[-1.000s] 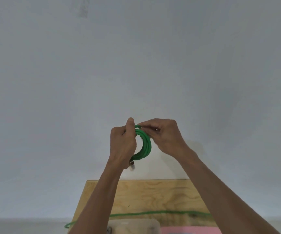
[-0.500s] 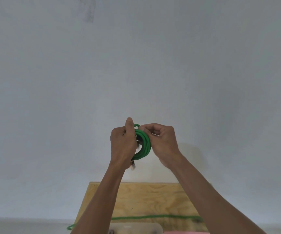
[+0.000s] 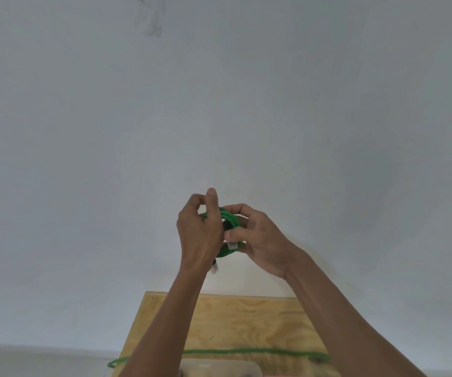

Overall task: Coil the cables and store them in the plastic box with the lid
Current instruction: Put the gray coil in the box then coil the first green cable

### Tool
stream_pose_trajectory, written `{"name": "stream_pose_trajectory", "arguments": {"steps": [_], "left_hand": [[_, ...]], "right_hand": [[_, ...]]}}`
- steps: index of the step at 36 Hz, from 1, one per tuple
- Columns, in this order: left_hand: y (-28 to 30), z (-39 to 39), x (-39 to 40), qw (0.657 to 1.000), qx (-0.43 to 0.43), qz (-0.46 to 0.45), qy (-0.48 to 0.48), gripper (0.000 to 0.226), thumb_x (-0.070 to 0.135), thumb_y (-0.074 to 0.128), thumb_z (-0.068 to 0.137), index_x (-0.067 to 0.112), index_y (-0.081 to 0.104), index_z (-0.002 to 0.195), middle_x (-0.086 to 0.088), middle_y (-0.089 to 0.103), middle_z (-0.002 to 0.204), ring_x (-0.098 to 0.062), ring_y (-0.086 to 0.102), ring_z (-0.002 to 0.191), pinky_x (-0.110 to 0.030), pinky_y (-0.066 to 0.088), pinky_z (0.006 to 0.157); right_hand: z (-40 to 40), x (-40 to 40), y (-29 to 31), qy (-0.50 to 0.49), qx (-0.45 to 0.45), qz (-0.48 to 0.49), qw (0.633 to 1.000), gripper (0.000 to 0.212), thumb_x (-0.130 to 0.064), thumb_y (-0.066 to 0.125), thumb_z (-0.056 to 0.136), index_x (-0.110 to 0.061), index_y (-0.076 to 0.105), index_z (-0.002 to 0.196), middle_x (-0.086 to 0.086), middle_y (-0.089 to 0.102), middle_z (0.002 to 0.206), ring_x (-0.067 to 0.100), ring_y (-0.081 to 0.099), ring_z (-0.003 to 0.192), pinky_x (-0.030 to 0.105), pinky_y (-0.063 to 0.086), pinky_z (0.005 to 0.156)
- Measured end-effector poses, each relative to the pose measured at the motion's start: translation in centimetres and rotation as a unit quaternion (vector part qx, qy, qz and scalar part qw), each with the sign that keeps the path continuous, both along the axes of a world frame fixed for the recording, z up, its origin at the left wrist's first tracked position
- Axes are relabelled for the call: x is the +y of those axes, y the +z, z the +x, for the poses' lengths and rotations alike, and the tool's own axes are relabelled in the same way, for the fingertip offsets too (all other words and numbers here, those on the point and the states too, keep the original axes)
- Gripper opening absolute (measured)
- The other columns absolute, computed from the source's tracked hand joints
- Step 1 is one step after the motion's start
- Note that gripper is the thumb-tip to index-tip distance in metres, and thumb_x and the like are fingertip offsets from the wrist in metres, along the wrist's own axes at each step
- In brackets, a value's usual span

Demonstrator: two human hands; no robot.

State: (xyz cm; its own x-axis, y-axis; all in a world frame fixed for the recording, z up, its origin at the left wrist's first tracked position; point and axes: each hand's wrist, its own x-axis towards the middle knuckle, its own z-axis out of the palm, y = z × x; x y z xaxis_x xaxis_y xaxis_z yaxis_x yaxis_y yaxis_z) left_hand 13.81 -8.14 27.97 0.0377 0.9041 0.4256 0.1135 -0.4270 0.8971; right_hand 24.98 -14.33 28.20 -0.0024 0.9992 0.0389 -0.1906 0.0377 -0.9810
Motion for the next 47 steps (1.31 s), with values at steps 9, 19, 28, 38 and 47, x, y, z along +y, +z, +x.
{"name": "stream_pose_trajectory", "arguments": {"steps": [9,19,28,38,47], "left_hand": [[-0.9,0.3,-0.1,1.0,-0.017,0.005,0.015,0.056,0.047,0.061,0.095,0.001,0.064,0.063,-0.017,0.058,0.054,-0.014,0.047,0.045,-0.022,0.042,0.051],[-3.1,-0.6,1.6,0.994,0.049,-0.056,0.086,0.074,0.062,0.055,0.092,0.0,0.045,0.052,-0.004,0.04,0.042,-0.021,0.038,0.044,-0.038,0.046,0.057],[-4.1,-1.4,1.2,0.988,0.116,-0.052,0.087,0.075,0.065,0.047,0.094,0.009,0.034,0.046,0.0,0.031,0.038,-0.019,0.032,0.041,-0.029,0.033,0.05],[-4.7,-1.4,0.8,0.993,0.099,-0.05,0.044,0.076,0.059,0.05,0.096,-0.004,0.055,0.054,-0.014,0.044,0.042,-0.016,0.039,0.041,-0.035,0.042,0.052],[-5.8,-2.0,0.3,0.992,0.044,-0.113,0.041,0.079,0.063,0.049,0.094,-0.01,0.055,0.062,-0.011,0.044,0.045,-0.019,0.041,0.045,-0.042,0.048,0.057]], "right_hand": [[-1.1,-1.3,0.1,-0.119,-0.332,0.012,0.936,0.05,-0.021,0.064,0.077,-0.028,0.051,0.125,-0.002,0.072,0.098,0.019,0.071,0.089,0.041,0.06,0.083],[-4.7,-2.6,-0.5,-0.22,-0.525,0.012,0.822,0.023,-0.015,0.05,0.098,-0.01,0.055,0.12,0.009,0.068,0.1,0.026,0.065,0.085,0.042,0.056,0.077],[-1.6,-2.7,0.1,-0.154,-0.39,-0.053,0.906,0.024,-0.016,0.07,0.079,-0.021,0.068,0.103,-0.003,0.072,0.072,0.006,0.068,0.058,0.022,0.057,0.06],[-4.5,-3.6,-4.2,-0.231,-0.31,-0.041,0.921,0.038,-0.022,0.065,0.086,-0.035,0.054,0.12,-0.013,0.054,0.116,0.0,0.062,0.095,0.02,0.054,0.08],[-6.6,-3.9,-6.3,-0.264,-0.187,-0.004,0.946,0.035,-0.022,0.069,0.091,-0.029,0.058,0.124,-0.017,0.068,0.106,0.004,0.069,0.094,0.007,0.051,0.072]]}}
